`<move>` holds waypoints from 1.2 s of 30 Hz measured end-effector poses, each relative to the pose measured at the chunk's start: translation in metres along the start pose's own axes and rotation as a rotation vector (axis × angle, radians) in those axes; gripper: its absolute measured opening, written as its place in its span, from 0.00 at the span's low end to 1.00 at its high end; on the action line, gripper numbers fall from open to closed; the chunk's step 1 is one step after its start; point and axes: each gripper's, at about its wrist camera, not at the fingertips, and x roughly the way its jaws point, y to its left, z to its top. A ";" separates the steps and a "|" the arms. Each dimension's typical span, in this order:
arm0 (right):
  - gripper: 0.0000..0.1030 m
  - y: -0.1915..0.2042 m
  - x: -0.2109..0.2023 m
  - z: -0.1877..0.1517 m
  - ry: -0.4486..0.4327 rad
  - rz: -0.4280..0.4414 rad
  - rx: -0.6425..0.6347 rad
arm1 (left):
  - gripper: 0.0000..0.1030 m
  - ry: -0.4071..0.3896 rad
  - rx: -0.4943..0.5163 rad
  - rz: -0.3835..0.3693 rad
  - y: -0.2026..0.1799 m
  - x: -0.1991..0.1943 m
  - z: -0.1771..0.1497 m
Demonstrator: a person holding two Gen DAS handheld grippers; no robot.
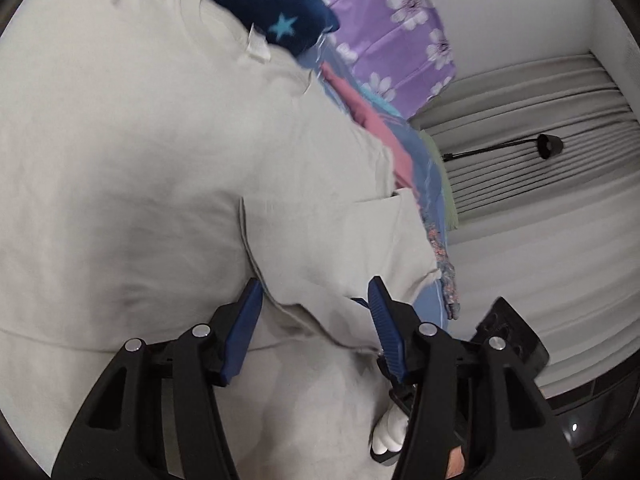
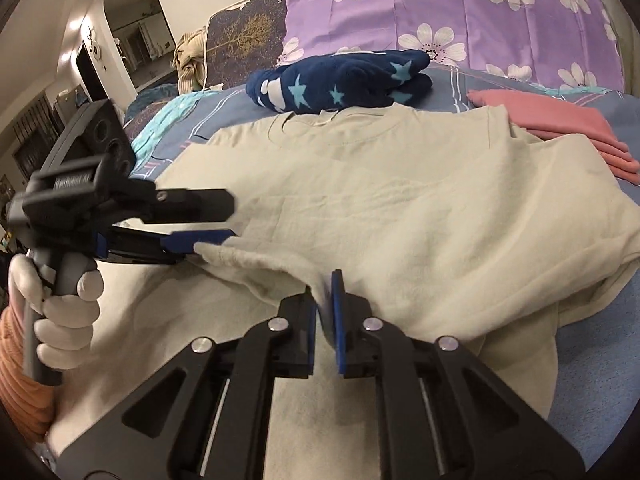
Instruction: Fold small clothes
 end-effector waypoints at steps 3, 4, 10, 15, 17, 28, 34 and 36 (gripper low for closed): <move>0.09 -0.002 -0.003 0.001 -0.012 0.007 0.008 | 0.38 0.009 0.028 0.064 -0.015 0.021 0.004; 0.09 -0.002 -0.003 0.001 -0.014 0.009 0.009 | 0.08 0.017 0.024 0.057 -0.017 0.026 0.006; 0.35 0.000 -0.027 0.003 -0.082 -0.036 -0.050 | 0.04 -0.044 0.130 0.071 -0.064 0.016 0.025; 0.35 -0.020 -0.042 -0.001 -0.083 0.023 -0.009 | 0.04 -0.156 0.320 0.111 -0.118 -0.031 0.047; 0.35 -0.036 -0.028 -0.002 -0.028 0.001 0.068 | 0.04 -0.192 0.389 0.141 -0.133 -0.045 0.051; 0.11 -0.064 -0.001 -0.010 0.025 -0.047 0.222 | 0.04 -0.366 0.506 0.335 -0.122 -0.139 0.062; 0.11 -0.071 -0.002 -0.013 0.015 -0.017 0.252 | 0.04 -0.376 0.498 0.388 -0.109 -0.159 0.065; 0.11 -0.069 -0.001 -0.012 0.014 -0.031 0.239 | 0.04 -0.380 0.505 0.402 -0.103 -0.163 0.062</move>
